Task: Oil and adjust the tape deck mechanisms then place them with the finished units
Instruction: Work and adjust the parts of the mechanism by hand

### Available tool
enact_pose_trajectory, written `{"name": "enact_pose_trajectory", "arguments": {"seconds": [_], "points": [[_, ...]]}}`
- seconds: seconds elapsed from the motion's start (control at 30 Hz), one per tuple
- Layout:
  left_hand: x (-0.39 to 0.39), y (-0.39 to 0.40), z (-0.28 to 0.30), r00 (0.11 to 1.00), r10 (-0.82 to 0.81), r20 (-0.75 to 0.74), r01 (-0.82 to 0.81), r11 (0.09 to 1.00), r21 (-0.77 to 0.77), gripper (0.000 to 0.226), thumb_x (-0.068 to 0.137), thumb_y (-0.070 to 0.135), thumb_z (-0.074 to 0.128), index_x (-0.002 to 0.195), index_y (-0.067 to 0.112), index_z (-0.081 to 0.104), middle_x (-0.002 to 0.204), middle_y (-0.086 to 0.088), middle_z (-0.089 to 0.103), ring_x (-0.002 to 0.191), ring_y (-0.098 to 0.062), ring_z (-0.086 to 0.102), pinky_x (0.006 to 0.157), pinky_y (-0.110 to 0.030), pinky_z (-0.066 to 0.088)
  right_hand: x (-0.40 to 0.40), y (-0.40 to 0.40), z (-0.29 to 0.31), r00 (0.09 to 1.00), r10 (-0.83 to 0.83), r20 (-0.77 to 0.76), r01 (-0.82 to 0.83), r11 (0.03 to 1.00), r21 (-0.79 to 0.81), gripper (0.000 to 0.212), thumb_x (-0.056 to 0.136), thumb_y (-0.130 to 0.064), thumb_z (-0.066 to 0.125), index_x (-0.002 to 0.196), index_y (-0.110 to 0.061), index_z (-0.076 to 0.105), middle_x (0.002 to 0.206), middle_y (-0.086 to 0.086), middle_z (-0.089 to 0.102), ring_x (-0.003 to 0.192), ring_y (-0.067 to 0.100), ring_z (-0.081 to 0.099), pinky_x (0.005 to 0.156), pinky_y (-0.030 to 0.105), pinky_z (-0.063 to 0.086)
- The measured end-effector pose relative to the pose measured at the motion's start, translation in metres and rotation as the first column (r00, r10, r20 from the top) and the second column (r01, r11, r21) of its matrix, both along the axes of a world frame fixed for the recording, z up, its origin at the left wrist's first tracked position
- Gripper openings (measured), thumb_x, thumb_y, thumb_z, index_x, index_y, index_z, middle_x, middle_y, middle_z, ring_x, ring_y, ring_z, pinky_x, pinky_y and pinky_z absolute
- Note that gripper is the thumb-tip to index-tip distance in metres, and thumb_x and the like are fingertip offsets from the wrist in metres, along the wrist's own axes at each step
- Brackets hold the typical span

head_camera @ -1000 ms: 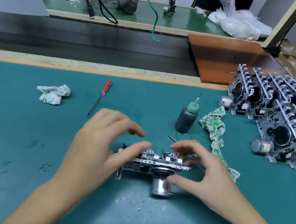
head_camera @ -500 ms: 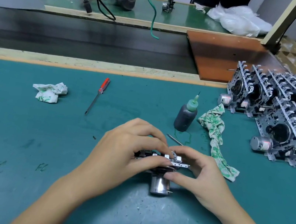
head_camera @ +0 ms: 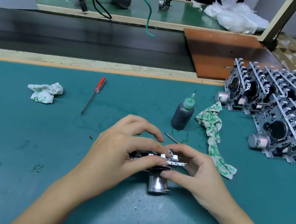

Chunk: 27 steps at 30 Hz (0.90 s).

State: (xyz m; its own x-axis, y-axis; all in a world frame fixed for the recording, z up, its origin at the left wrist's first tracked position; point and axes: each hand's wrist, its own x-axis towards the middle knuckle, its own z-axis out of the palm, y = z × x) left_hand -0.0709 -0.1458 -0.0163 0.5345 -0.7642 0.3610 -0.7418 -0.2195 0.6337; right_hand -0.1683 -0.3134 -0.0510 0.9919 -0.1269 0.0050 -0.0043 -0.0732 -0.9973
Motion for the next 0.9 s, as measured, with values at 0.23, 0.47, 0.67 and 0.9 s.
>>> {"name": "enact_pose_trajectory", "arguments": {"seconds": [0.23, 0.47, 0.67, 0.9], "points": [[0.0006, -0.0006, -0.0006, 1.0, 0.005, -0.011, -0.005, 1.0, 0.005, 0.025, 0.084, 0.046, 0.055, 0.088, 0.033, 0.076, 0.099, 0.022, 0.062, 0.101, -0.008, 0.051, 0.08, -0.028, 0.043, 0.0011, -0.0003, -0.0015, 1.0, -0.005, 0.016, 0.005, 1.0, 0.0, 0.027, 0.065, -0.022, 0.079, 0.091, -0.025, 0.072, 0.095, -0.002, 0.071, 0.091, 0.013, 0.066, 0.084, 0.018, 0.046], [0.0016, -0.0001, -0.0011, 0.998, -0.031, -0.049, 0.03, 0.999, -0.01, 0.028, 0.082, 0.045, 0.057, 0.087, 0.027, 0.078, 0.097, 0.021, 0.062, 0.101, -0.009, 0.051, 0.085, -0.025, 0.042, 0.0014, -0.0002, -0.0017, 1.0, 0.008, 0.001, -0.008, 1.0, 0.008, 0.03, 0.067, -0.01, 0.075, 0.095, -0.018, 0.071, 0.096, 0.0, 0.071, 0.093, 0.013, 0.066, 0.084, 0.017, 0.045], [0.0025, -0.001, -0.0025, 0.997, -0.033, -0.063, 0.032, 0.999, -0.019, 0.026, 0.082, 0.044, 0.058, 0.086, 0.027, 0.077, 0.095, 0.021, 0.062, 0.099, -0.009, 0.051, 0.084, -0.021, 0.04, 0.0015, -0.0009, -0.0027, 1.0, 0.012, 0.004, -0.013, 1.0, 0.02, 0.029, 0.067, -0.009, 0.075, 0.093, -0.02, 0.071, 0.094, -0.001, 0.07, 0.091, 0.012, 0.065, 0.084, 0.017, 0.046], [0.0012, 0.0011, -0.0034, 0.997, -0.031, -0.074, 0.029, 0.999, -0.018, 0.025, 0.083, 0.045, 0.058, 0.088, 0.028, 0.077, 0.096, 0.023, 0.061, 0.101, -0.008, 0.051, 0.083, -0.018, 0.04, 0.0006, -0.0022, -0.0044, 0.999, 0.047, 0.014, -0.047, 0.999, -0.011, 0.034, 0.069, -0.01, 0.074, 0.1, -0.021, 0.071, 0.096, -0.009, 0.066, 0.094, 0.007, 0.063, 0.086, 0.014, 0.043]]}}
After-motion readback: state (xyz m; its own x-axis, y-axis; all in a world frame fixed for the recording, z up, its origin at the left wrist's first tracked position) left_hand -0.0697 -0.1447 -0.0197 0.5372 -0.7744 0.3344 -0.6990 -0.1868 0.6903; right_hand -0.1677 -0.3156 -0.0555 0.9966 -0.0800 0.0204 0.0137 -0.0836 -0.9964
